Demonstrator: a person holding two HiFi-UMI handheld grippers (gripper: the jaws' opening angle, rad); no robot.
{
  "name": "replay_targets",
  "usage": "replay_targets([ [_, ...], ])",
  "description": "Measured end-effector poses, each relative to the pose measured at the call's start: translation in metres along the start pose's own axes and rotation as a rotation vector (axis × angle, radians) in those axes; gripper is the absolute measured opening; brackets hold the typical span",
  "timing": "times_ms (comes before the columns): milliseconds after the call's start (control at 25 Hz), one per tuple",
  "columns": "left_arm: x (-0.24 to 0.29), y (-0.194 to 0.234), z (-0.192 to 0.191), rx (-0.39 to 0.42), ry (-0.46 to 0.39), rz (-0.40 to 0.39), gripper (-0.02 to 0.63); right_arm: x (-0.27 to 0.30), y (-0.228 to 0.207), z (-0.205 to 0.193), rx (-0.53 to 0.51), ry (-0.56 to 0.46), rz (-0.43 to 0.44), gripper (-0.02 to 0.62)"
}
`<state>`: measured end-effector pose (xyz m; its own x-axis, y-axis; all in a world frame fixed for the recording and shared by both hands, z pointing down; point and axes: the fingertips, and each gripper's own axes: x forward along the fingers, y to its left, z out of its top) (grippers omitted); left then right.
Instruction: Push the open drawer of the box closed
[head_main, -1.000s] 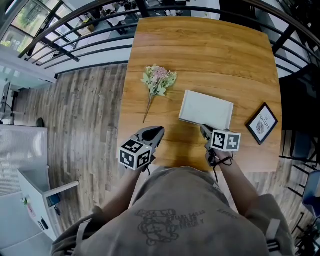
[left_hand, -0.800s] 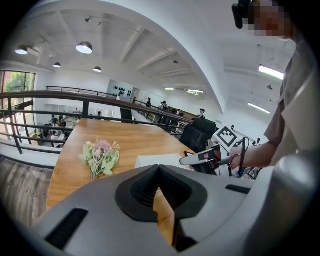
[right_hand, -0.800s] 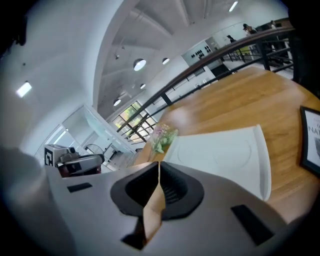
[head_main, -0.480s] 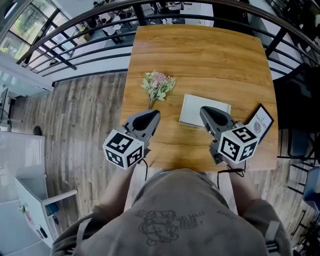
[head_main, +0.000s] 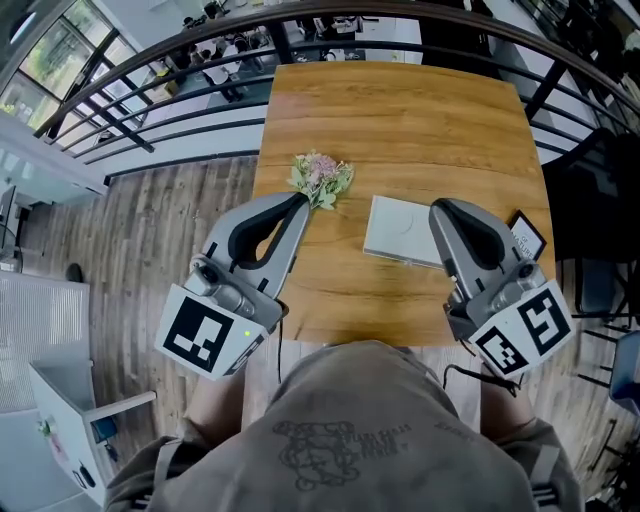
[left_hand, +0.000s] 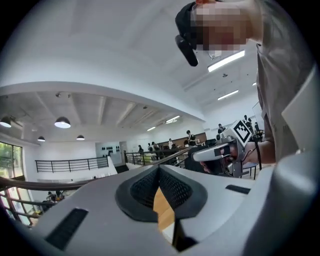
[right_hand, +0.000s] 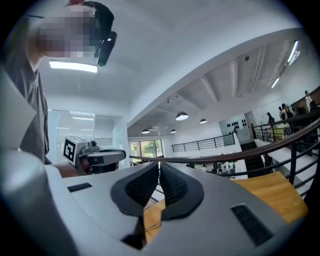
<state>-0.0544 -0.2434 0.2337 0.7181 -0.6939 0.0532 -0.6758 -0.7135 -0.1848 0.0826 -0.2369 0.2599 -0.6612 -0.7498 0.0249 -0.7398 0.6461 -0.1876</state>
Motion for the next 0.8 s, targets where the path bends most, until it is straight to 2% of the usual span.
replay_targets([
  [160,-0.012,-0.005,0.03,0.003,-0.081,-0.013,0.015,-0.016,0.013,0.033,-0.028,-0.077,0.001,0.037],
  [320,-0.025,-0.011,0.032,-0.008,-0.074,-0.01,0.015,-0.024,0.024,0.048,-0.077,-0.11,-0.01,0.037],
  [520,-0.031,-0.018,0.021,-0.016,-0.05,-0.012,0.015,-0.027,0.034,0.042,-0.077,-0.093,0.001,0.037],
  [800,-0.028,-0.024,-0.003,-0.052,0.002,-0.026,0.015,-0.018,0.034,0.012,-0.073,-0.009,0.006,0.037],
])
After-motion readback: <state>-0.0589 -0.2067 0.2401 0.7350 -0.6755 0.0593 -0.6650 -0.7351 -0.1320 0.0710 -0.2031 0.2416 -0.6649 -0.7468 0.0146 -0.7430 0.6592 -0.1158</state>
